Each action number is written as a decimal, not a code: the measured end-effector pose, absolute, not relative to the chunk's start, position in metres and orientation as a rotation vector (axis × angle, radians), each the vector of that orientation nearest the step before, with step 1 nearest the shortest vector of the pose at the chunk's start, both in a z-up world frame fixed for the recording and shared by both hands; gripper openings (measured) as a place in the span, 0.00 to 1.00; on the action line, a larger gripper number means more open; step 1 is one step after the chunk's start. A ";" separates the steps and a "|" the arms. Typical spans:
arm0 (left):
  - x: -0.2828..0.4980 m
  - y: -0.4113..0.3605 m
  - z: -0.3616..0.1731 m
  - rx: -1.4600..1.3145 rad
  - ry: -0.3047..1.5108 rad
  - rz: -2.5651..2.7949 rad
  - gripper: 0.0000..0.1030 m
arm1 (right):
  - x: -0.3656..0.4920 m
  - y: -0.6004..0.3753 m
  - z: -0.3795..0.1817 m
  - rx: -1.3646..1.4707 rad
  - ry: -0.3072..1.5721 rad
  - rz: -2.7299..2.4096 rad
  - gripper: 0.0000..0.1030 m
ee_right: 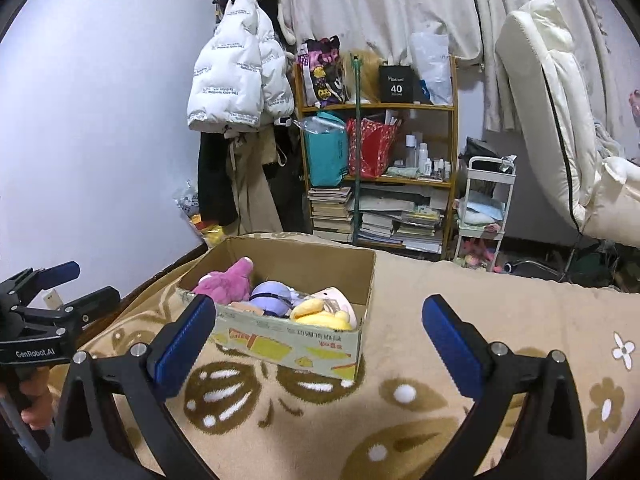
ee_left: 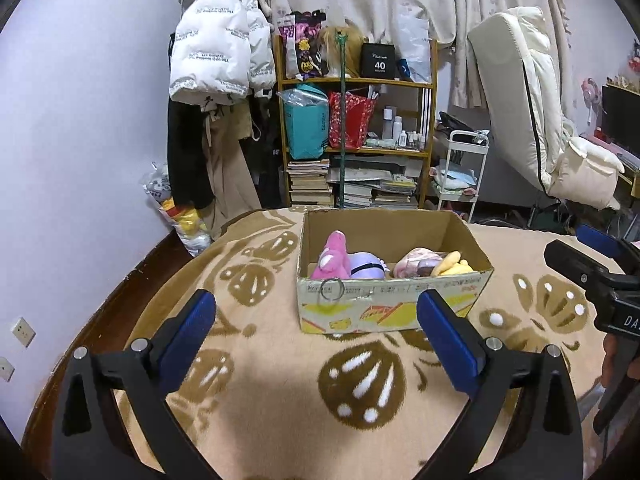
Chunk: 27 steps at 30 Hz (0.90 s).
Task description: Organize soft objects
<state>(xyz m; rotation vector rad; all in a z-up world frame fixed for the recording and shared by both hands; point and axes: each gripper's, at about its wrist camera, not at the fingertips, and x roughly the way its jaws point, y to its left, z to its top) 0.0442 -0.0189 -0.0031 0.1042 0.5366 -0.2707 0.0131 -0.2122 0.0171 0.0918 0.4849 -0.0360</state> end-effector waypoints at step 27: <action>0.022 -0.017 -0.011 0.121 0.449 -0.241 0.97 | -0.012 -0.222 0.021 0.095 0.412 -0.111 1.00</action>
